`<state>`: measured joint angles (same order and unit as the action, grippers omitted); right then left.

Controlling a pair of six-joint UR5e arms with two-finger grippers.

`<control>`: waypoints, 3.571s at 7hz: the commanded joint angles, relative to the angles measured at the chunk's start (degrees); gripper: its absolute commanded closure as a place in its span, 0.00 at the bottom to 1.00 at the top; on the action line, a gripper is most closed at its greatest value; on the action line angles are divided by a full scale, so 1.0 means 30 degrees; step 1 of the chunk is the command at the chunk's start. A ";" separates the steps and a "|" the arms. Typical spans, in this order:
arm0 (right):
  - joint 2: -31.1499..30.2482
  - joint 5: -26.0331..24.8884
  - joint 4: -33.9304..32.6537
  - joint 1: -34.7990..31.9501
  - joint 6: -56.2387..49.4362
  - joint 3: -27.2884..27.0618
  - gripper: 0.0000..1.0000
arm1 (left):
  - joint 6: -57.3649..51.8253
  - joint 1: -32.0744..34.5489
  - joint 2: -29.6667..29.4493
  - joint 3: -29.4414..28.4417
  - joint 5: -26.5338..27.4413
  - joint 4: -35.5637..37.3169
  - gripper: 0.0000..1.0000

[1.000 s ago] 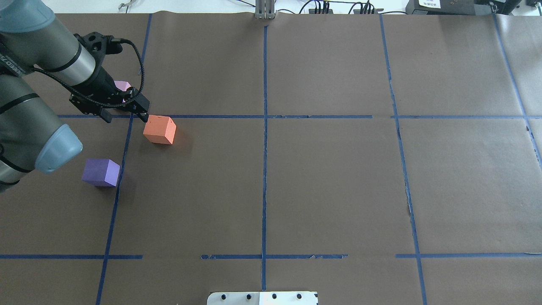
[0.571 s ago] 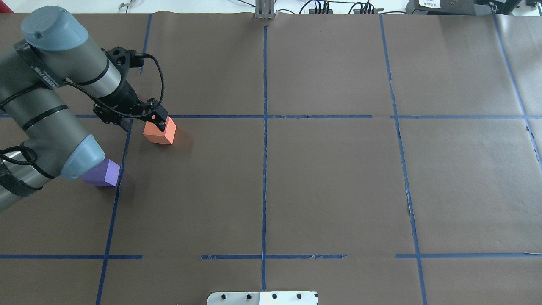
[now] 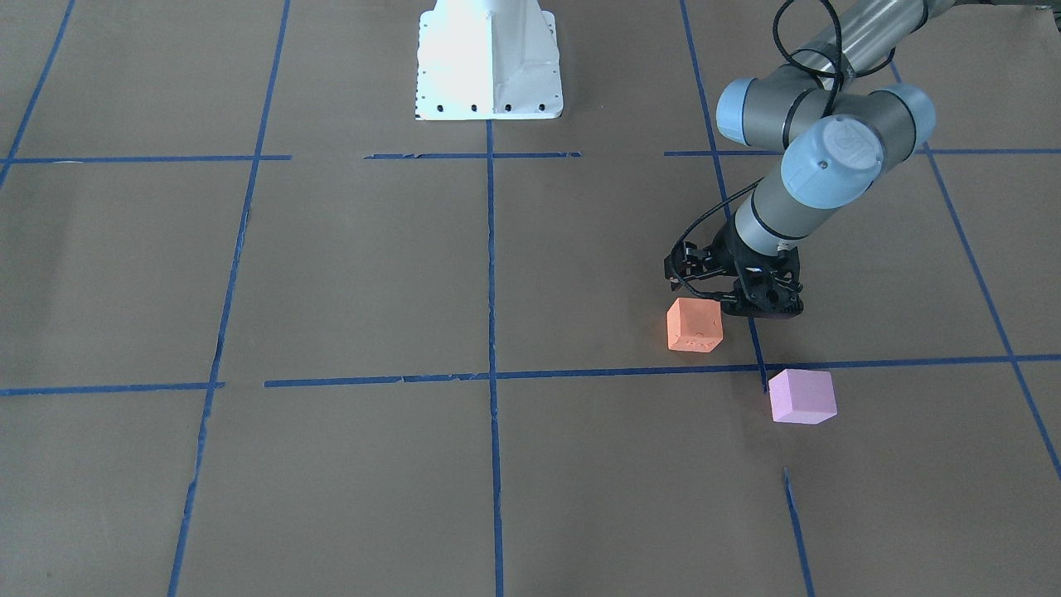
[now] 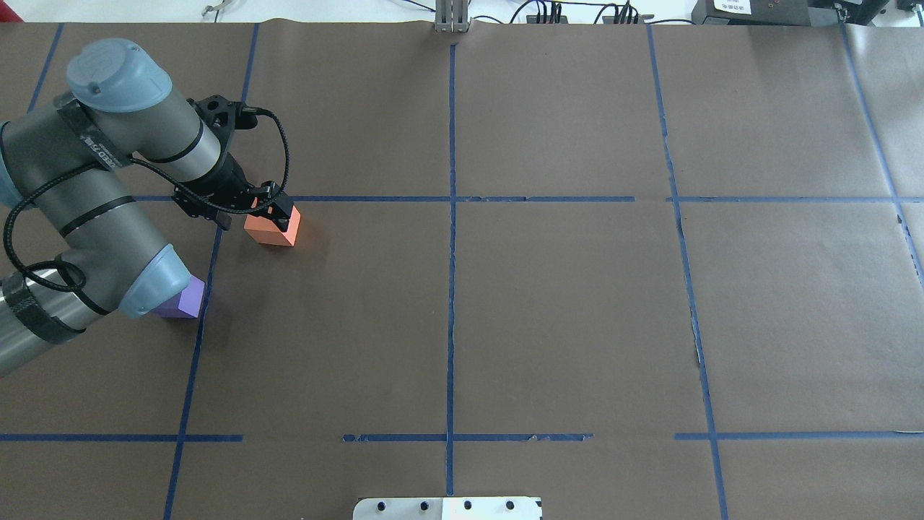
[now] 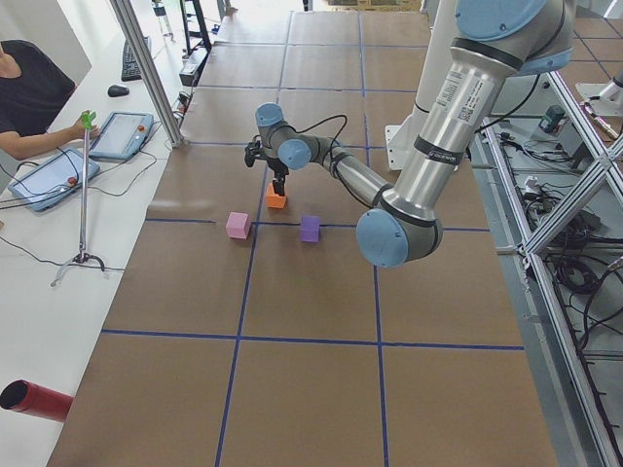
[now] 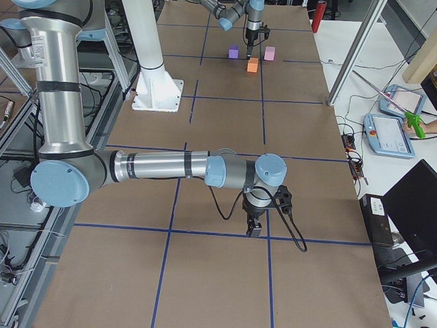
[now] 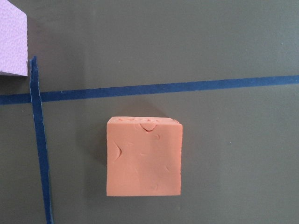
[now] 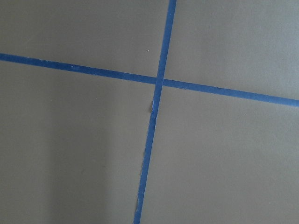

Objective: Arrange blocks in a line
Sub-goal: 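Close the left gripper on the orange cube, then lift the orange cube and carry it toward the pink cube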

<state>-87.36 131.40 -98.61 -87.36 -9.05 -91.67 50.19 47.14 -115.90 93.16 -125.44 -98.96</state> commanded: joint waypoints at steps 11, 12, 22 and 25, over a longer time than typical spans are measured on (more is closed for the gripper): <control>0.0000 0.0000 0.0000 0.0000 0.0000 0.0000 0.00 | 0.0788 -0.0303 -0.1417 -0.3309 0.0445 -0.1758 0.00; 0.0000 0.0000 -0.0001 0.0000 0.0000 0.0000 0.00 | 0.0817 -0.0479 -0.1330 -0.3310 0.0446 -0.1759 0.00; 0.0000 0.0000 0.0028 0.0000 0.0000 0.0000 0.00 | -0.1341 0.1976 -0.0655 0.2772 0.0387 0.4375 1.00; 0.0000 0.0000 -0.0001 0.0000 0.0000 0.0000 0.00 | -0.4325 0.2300 0.0569 0.2755 0.0446 0.4571 1.00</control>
<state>-87.36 131.40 -98.60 -87.37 -9.08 -91.67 41.97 53.40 -116.16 101.50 -124.03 -85.30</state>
